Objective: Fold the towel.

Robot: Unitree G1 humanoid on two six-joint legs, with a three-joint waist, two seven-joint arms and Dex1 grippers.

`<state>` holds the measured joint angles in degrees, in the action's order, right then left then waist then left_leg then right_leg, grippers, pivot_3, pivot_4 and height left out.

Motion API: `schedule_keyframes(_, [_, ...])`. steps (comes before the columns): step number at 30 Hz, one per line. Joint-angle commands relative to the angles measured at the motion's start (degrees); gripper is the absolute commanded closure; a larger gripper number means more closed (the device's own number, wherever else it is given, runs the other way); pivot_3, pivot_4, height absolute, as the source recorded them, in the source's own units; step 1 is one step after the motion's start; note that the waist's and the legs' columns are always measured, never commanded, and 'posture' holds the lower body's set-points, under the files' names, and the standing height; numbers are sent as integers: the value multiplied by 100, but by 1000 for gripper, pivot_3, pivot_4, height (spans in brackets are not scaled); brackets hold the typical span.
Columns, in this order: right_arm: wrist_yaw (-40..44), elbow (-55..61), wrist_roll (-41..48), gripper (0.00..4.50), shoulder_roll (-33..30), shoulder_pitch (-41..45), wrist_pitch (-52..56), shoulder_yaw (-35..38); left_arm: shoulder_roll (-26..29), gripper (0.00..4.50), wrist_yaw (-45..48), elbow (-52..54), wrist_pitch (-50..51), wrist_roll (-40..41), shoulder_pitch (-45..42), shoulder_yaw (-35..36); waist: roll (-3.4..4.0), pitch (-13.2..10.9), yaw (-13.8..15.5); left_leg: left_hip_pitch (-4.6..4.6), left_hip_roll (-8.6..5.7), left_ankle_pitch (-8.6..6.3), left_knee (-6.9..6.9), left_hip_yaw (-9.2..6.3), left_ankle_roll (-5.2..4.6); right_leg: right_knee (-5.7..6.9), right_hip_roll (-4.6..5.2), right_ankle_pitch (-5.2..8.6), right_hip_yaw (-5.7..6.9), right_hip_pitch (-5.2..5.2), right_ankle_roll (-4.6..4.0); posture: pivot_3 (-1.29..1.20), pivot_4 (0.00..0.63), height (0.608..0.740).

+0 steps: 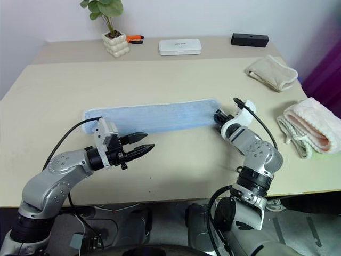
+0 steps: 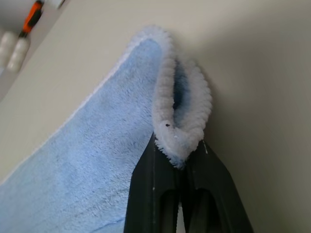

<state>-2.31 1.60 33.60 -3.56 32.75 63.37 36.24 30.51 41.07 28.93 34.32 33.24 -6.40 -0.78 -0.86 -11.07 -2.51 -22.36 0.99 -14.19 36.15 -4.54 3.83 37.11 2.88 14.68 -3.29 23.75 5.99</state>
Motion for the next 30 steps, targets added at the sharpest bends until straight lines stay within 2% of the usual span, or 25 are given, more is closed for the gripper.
schedule_keyframes(1, [474, 943, 192, 4428, -893, -366, 90, -157, -10, 2088, -59, 186, -146, 17, 64, 117, 12, -5, 31, -1, 0, 0, -1, -1, 0, -1, 0, 0, 1, 1, 0, 0, 150, 737])
schedule_keyframes(4, [999, 1321, 229, 4428, -1895, -661, 155, -395, -22, 2088, -41, 142, -206, -23, 99, 74, 16, -6, 28, -8, -4, 0, 0, 0, -1, -12, 7, 3, 2, 0, 3, 0, 150, 737])
schedule_keyframes(7, [1871, 1793, -163, 4428, -2979, -837, -372, -1516, -12, 2088, 67, 6, -282, -90, -10, -50, 22, -4, -41, -2, -2, -1, -1, 4, -2, -13, 2, 6, -2, 0, -3, 0, 150, 737])
schedule_keyframes(12, [2734, 2270, -631, 4428, -3663, -846, -1144, -2970, -45, 2088, 114, -117, -337, -118, -175, -116, 21, -4, -143, 7, 17, -4, -5, 3, -6, -11, -22, 11, -6, -1, -11, 0, 150, 737])
schedule_keyframes(14, [3124, 2338, -1133, 4428, -3846, -776, -1629, -3947, -82, 2088, 103, -134, -339, -133, -231, -153, 20, -4, -130, 2, 17, -3, -3, 3, -6, -13, -20, 12, -6, 0, -7, 0, 150, 737])
schedule_keyframes(16, [3265, 2154, -1525, 4428, -3795, -703, -1967, -4586, -121, 2088, 79, -120, -330, -153, -250, -191, 17, -5, -118, -3, 16, -4, -1, 4, -6, -18, -18, 12, -5, 1, -5, 0, 150, 737])
schedule_keyframes(20, [3231, 1665, -2007, 4428, -3367, -537, -2322, -5218, -169, 2088, 1, -16, -310, -159, -194, -219, 12, -6, -42, -4, 15, -3, 3, 3, -6, -17, -17, 12, -5, 1, -5, 0, 150, 737])
schedule_keyframes(26, [3290, 1320, -2372, 4428, -2985, -425, -2479, -5408, -175, 2088, -125, 136, -279, -146, -33, -196, 11, -5, 17, -5, 15, -3, 1, 3, -6, -16, -16, 11, -5, 5, -6, 0, 150, 737])
schedule_keyframes(29, [3499, 1402, -2308, 3657, -2998, -497, -2410, -5343, -167, 2088, -176, 183, -263, -135, 17, -189, 11, -5, 23, -5, 15, -3, 2, 2, -5, -16, -15, 11, -4, 4, -6, 0, 150, 737])
schedule_keyframes(30, [3534, 1427, -2312, 3263, -3003, -514, -2400, -5323, -165, 2088, -188, 192, -256, -128, 24, -185, 11, -5, 20, -5, 15, -3, 2, 2, -5, -16, -15, 11, -4, 4, -6, 0, 150, 737])
